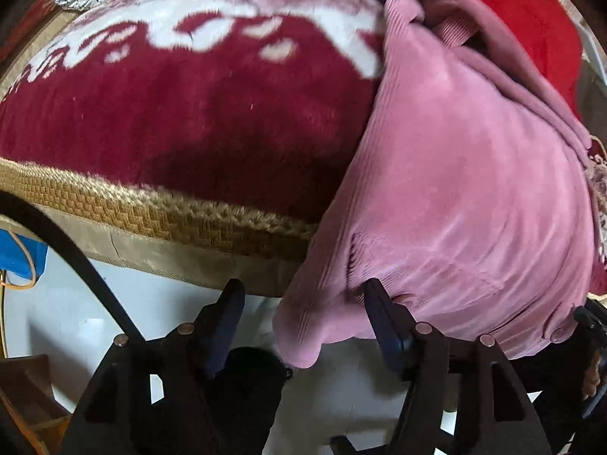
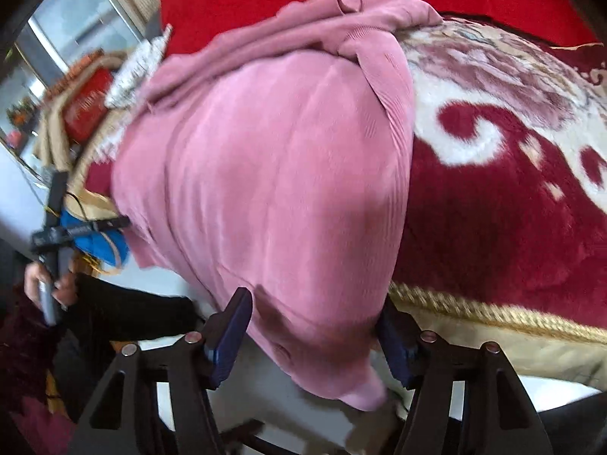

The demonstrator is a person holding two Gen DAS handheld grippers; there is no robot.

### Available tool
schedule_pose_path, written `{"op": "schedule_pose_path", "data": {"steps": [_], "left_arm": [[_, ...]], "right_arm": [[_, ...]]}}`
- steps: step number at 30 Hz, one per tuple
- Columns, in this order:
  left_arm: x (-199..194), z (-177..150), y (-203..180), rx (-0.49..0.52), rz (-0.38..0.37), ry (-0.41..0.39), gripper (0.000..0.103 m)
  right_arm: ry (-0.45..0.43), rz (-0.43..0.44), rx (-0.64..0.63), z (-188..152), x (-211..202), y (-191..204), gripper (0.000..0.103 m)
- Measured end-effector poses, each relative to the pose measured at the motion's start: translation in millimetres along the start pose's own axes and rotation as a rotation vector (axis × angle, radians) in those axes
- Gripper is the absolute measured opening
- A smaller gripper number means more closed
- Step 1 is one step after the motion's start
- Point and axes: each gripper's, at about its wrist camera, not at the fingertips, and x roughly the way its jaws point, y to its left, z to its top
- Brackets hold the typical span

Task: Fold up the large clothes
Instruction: 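Grasp the jacket hem with both tools and lift it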

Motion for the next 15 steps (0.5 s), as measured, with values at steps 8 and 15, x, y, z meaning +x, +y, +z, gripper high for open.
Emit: {"op": "schedule_pose_path", "data": {"steps": [8,15], "left_arm": [[23.3,3.1,-8.8,0.016,-0.072,0.074,0.009],[23.5,-1.8,9.0,-0.035,-0.080,0.083,0.026]], "right_arm": [[0.096,0.012,0.085,-5.2,18.2,-3.2,0.049],[0.072,0.034,0.083,-6.9,21.6,4.0,0.035]]}}
